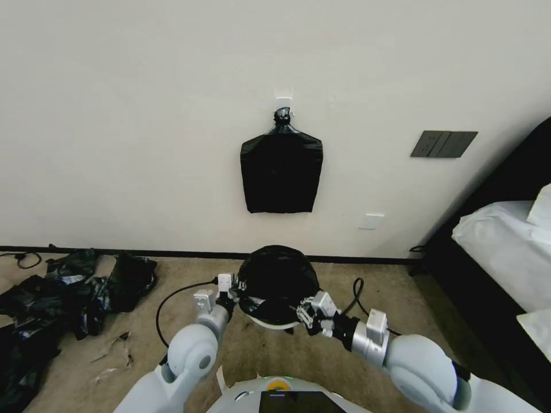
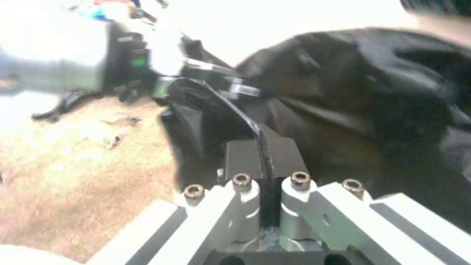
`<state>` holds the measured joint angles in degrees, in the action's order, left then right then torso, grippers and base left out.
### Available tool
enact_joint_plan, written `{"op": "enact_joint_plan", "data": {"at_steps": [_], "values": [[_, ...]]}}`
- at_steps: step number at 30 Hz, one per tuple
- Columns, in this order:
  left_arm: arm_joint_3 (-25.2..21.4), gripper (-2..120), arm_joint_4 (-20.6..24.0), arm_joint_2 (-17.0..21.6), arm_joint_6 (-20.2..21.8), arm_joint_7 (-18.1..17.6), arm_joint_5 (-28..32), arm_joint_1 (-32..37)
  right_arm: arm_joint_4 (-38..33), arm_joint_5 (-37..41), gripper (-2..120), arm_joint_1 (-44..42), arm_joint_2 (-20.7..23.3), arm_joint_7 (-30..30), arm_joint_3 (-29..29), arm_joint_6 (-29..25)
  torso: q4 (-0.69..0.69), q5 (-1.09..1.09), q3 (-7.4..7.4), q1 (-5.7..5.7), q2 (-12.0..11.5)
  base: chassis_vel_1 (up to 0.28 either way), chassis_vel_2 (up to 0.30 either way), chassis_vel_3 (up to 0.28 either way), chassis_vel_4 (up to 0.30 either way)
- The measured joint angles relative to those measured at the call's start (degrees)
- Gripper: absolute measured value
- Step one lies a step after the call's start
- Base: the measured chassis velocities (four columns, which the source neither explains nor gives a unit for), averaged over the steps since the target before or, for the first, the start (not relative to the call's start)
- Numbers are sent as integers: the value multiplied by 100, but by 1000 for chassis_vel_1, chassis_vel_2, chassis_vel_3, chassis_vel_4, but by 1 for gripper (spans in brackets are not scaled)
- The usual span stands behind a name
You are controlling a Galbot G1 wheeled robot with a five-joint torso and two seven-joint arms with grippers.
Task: Place a trash bag onto the trash bin.
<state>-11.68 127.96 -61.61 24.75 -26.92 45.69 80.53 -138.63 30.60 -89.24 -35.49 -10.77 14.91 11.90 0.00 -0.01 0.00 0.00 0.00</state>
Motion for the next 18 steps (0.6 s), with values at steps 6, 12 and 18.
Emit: {"op": "enact_joint_plan", "data": {"at_steps": [6, 12, 18], "values": [[-233, 1, 32, 74, 238, -357, 710, -179, 111, -555, 0, -284, 16, -252, -42, -406, 0, 1, 0, 0, 0, 0, 0, 0, 0], [-349, 1, 57, 107, 348, -531, 1074, -224, 260, -881, 0, -431, 2, -389, -153, -638, 1, 0, 0, 0, 0, 0, 0, 0, 0], [-378, 1, 141, 104, 540, -867, 1530, -323, 698, -1814, 0, -448, -281, -466, -606, -1113, 0, 0, 0, 0, 0, 0, 0, 0, 0]]}}
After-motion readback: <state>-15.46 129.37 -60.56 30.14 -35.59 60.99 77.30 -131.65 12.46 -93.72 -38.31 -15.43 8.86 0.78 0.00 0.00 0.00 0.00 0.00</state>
